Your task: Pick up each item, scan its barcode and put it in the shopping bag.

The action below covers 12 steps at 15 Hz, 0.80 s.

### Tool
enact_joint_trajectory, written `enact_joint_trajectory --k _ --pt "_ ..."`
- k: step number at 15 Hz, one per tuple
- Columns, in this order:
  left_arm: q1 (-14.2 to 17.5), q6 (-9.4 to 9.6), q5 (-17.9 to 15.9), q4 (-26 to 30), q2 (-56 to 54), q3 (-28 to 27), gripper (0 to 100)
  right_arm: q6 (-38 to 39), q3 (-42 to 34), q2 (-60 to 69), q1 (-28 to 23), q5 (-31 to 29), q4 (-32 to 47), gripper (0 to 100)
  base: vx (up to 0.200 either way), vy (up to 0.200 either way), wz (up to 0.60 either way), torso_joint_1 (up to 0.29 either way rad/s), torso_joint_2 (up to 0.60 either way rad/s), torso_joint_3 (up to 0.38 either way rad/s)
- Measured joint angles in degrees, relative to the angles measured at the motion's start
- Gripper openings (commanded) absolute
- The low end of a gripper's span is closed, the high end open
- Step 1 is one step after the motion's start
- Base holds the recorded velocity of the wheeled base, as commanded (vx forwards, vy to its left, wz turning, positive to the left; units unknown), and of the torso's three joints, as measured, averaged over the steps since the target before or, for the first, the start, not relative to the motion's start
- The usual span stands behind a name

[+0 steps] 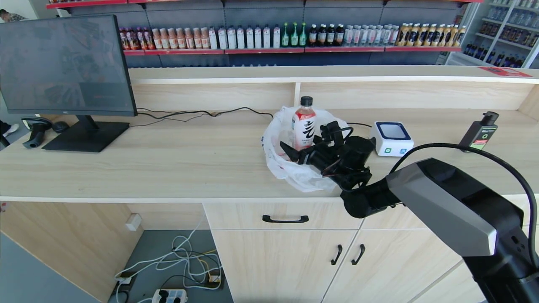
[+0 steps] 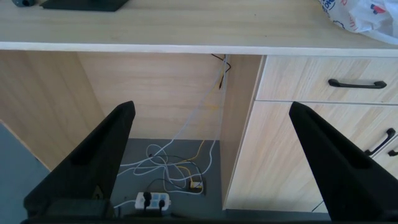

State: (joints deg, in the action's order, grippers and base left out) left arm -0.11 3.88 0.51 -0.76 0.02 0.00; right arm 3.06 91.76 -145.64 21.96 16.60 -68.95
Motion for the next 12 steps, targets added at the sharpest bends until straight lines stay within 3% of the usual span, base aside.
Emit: enact_joint_trajectory --k 12 --pt "0.0 -0.09 0.0 0.0 0.0 0.0 100 0.8 -1.6 6.4 -1.7 -1.5 -1.7 100 0.000 0.000 0.00 0.000 0.00 0.000"
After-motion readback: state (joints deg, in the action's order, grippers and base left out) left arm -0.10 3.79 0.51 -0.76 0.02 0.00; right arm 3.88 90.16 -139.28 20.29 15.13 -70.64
